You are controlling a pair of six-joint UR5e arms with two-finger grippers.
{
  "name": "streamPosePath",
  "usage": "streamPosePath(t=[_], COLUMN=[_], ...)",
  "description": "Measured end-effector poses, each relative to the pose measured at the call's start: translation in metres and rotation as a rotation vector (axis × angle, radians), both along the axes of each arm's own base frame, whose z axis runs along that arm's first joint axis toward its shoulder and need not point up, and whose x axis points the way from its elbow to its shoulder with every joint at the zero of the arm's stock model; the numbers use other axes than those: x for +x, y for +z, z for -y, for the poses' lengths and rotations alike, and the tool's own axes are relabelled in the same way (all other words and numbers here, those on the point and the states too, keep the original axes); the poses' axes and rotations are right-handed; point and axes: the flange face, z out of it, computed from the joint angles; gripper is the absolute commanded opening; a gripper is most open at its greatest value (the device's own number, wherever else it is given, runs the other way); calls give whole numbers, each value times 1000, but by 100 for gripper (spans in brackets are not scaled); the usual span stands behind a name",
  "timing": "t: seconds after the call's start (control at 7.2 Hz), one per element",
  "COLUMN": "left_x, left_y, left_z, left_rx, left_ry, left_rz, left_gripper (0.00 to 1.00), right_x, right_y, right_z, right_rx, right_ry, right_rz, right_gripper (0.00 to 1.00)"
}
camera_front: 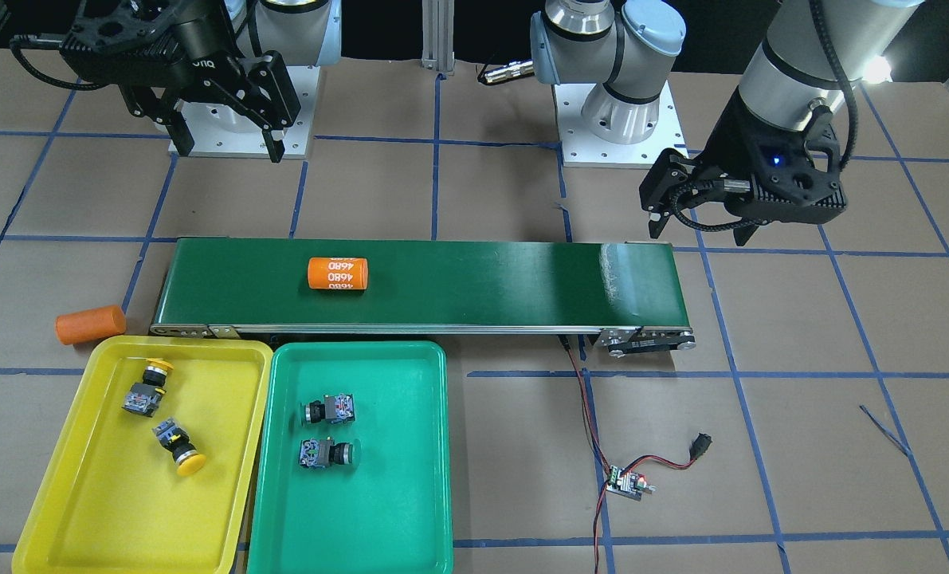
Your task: Sort buttons by color to trays
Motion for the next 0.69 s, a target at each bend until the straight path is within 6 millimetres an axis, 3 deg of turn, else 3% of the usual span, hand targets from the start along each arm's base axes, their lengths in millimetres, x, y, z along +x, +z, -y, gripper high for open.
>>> streamPosePath(t=[0.69], left_x=[1], left_y=[-4], left_z=[18], left_rx=[6], left_ry=[-11], left_rz=[0], left_gripper=[100], right_x=[3], right_y=[5], right_z=[-6], right_rx=[-6], right_ry=[9], right_rz=[3], right_gripper=[100])
